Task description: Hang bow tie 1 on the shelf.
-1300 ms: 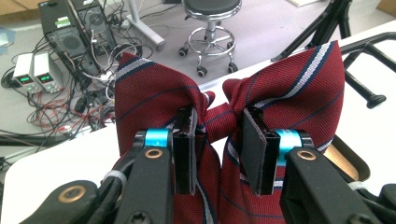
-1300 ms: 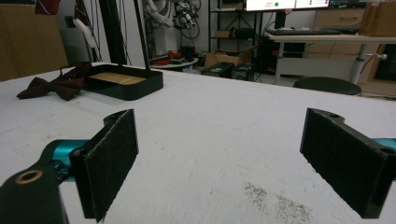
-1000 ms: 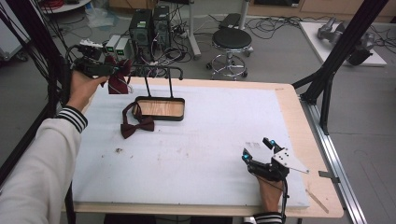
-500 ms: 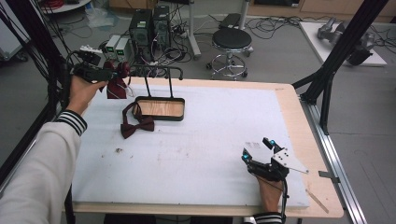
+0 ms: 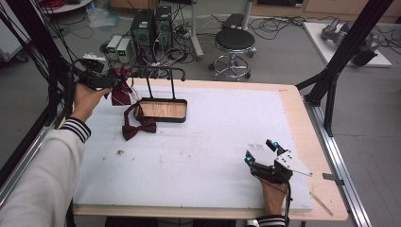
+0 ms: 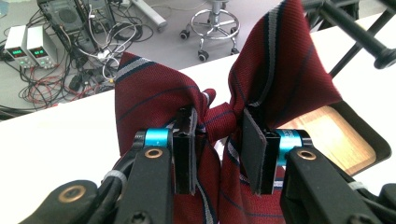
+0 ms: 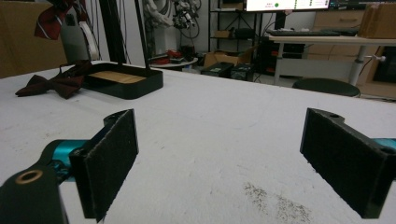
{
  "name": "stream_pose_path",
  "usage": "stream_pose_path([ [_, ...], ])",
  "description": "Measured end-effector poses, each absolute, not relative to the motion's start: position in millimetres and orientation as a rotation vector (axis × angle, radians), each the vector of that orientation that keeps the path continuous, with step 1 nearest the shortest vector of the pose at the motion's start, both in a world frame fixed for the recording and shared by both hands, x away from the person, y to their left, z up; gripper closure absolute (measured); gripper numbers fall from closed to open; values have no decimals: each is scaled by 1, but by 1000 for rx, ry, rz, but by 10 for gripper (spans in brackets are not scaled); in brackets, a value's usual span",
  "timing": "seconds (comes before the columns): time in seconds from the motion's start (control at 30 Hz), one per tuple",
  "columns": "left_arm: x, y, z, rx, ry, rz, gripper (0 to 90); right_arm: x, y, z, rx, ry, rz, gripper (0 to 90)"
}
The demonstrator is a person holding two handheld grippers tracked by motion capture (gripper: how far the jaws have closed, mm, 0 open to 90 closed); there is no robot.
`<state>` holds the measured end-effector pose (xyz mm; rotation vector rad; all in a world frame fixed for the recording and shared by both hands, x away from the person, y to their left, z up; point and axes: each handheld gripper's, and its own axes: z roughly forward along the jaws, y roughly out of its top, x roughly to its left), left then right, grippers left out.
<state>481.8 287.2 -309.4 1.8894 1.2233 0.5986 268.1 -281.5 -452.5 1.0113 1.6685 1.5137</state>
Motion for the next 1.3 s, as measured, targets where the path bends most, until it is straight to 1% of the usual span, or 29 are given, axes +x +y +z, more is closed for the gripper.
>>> stream_pose_path([
  [0.77, 476, 291, -339, 1892, 1251, 576, 675, 268, -281, -453, 1005, 1667, 1511, 106],
  [0.93, 475, 293, -341, 1868, 1250, 571, 671, 268, -281, -453, 1006, 1667, 1512, 106],
  [1.03, 475, 294, -342, 1863, 1252, 556, 653, 268, -281, -453, 1004, 1667, 1511, 106],
  [1.07, 475, 295, -342, 1872, 1250, 550, 626, 268, -281, -453, 1005, 1666, 1512, 106],
  [1.13, 475, 295, -343, 1885, 1228, 537, 537, 268, -281, -453, 1005, 1666, 1510, 106],
  [1.27, 474, 294, -343, 1920, 1175, 555, 278, 268, -282, -453, 1001, 1664, 1509, 106],
  [1.3, 473, 293, -342, 1919, 1167, 555, 241, 268, -282, -453, 1001, 1666, 1508, 106],
])
